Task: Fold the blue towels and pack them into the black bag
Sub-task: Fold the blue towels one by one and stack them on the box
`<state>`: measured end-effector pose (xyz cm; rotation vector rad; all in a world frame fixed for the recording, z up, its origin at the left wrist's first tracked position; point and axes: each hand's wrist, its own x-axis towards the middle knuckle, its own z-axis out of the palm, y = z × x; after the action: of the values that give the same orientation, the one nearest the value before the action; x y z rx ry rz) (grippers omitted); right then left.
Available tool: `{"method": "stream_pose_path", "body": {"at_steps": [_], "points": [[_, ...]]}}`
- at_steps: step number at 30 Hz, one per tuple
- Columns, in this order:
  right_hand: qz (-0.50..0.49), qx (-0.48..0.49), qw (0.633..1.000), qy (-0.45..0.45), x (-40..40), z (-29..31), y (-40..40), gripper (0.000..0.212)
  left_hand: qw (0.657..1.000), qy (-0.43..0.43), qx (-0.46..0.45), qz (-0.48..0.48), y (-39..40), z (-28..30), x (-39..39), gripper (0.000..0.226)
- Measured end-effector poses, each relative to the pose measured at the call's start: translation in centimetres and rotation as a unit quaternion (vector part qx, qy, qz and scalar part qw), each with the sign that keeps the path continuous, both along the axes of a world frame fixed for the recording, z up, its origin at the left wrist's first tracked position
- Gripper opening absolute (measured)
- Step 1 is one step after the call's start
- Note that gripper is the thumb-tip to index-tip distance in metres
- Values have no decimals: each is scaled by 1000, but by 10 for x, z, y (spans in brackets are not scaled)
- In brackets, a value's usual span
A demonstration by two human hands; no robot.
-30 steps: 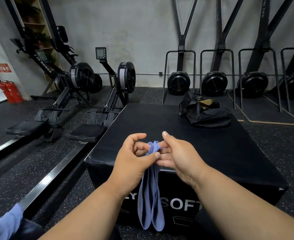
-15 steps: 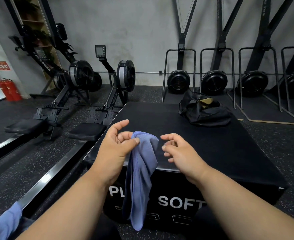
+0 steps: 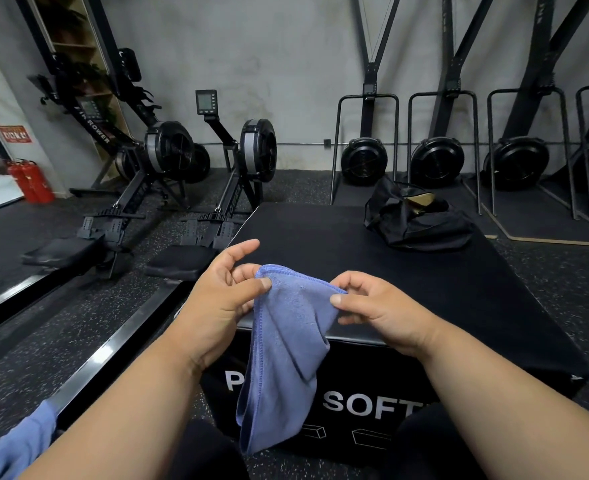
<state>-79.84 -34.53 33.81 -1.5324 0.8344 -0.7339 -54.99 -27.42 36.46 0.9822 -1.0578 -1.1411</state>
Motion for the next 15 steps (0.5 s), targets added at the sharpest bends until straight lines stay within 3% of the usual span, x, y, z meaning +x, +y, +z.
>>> {"method": "stream_pose_path", "body": {"at_steps": [5,10,12,15], "points": [[-27,-39,998,-32,-9,14,1,3,999,-45,18,13,-5,-8,10,68],[-52,-168,981,86,-5,25,6,6,997,-48,39,51,-11,-20,10,62],[-68,-157,983,59,-3,27,6,5,997,-36,41,59,-14,-24,11,60],[-34,-127,987,90,-4,24,5,6,995,-52,47,68,-18,-32,12,50]]}}
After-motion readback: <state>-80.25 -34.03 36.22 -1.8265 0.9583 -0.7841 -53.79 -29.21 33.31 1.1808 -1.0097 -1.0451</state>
